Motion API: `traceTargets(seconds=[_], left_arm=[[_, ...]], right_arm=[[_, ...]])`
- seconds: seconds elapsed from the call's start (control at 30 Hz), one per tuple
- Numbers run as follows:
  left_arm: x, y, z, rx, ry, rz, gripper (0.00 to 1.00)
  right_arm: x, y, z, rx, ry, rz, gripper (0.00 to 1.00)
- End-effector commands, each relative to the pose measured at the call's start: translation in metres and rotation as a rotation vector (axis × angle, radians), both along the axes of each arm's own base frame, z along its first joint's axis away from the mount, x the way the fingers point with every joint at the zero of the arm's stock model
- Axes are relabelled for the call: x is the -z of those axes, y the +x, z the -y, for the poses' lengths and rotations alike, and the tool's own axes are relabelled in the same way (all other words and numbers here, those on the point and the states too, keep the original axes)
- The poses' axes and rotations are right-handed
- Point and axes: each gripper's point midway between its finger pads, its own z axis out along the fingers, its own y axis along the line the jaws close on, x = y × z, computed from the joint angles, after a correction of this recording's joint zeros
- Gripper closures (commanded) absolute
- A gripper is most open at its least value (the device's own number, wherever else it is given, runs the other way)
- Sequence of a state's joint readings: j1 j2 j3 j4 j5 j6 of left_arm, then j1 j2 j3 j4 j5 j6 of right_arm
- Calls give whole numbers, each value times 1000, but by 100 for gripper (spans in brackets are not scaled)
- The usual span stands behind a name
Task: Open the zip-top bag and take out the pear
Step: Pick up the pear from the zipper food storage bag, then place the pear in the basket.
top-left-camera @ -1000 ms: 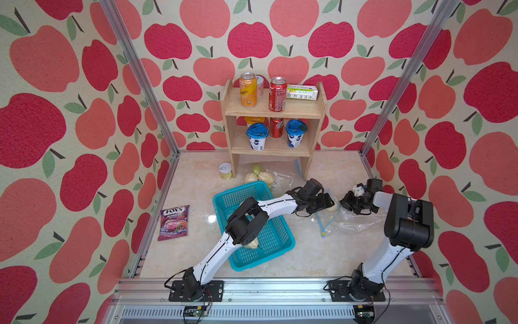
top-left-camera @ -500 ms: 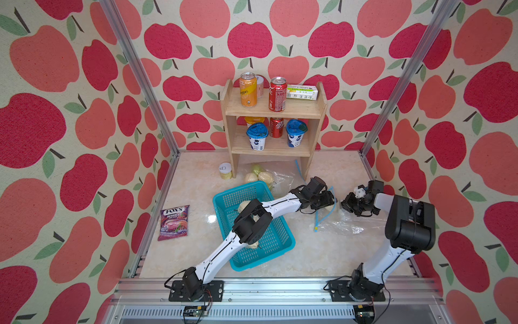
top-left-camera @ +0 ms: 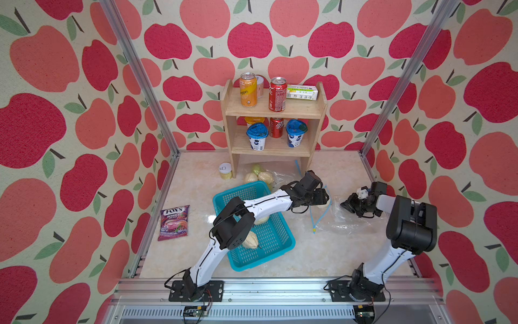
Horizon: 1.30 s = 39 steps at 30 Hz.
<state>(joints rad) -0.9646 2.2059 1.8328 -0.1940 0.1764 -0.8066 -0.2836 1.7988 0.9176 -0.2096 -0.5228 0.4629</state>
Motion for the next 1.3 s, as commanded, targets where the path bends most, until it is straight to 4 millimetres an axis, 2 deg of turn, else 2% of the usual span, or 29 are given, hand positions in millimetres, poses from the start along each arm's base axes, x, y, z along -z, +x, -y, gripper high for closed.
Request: traceTargets(seconds=[0.0, 0.13, 0.23, 0.37, 0.47, 0.57, 0.63, 0.67, 0.7, 0.77, 0.83, 0.9, 1.0, 1.13, 1.27], left_arm=[[-9, -1, -16, 7, 64, 50, 35], [-21, -5, -23, 13, 58, 49, 41], [-40, -9, -38, 5, 73, 90, 43], [-72, -15, -76, -10, 126, 156, 42], [-81, -20, -113, -6, 182, 151, 42], [-77, -27, -153, -10, 254, 120, 42], [-76, -31, -179, -29, 274, 109, 42], [-74, -32, -194, -43, 285, 99, 42], [-72, -34, -210, -60, 294, 86, 42], [-65, -36, -238, -92, 307, 61, 42], [-56, -38, -260, -110, 311, 27, 42], [-43, -41, -281, -128, 322, -16, 42], [-29, -44, -301, -149, 337, -40, 40], [-11, -44, -318, -176, 329, -83, 34], [3, -44, -331, -197, 344, -106, 21]], right_arm=[[10, -6, 10, 45, -30, -43, 98], [9, -6, 11, 50, -41, -46, 98], [8, -8, 13, 47, -56, -45, 98], [7, -6, 15, 46, -64, -44, 99], [-8, -1, 14, 28, -74, -6, 99], [-36, 5, -1, -40, -81, 43, 96], [-54, 5, -13, -108, -130, 65, 88], [-63, 3, -19, -135, -162, 76, 80], [-73, 1, -24, -150, -186, 87, 67], [-88, -4, -32, -166, -213, 108, 50], [-104, -9, -43, -194, -235, 129, 39], [-115, -17, -54, -233, -271, 113, 32], [-125, -30, -70, -294, -325, 93, 27], [-129, -47, -89, -345, -401, 87, 19], [-115, -58, -101, -383, -476, 47, 17]])
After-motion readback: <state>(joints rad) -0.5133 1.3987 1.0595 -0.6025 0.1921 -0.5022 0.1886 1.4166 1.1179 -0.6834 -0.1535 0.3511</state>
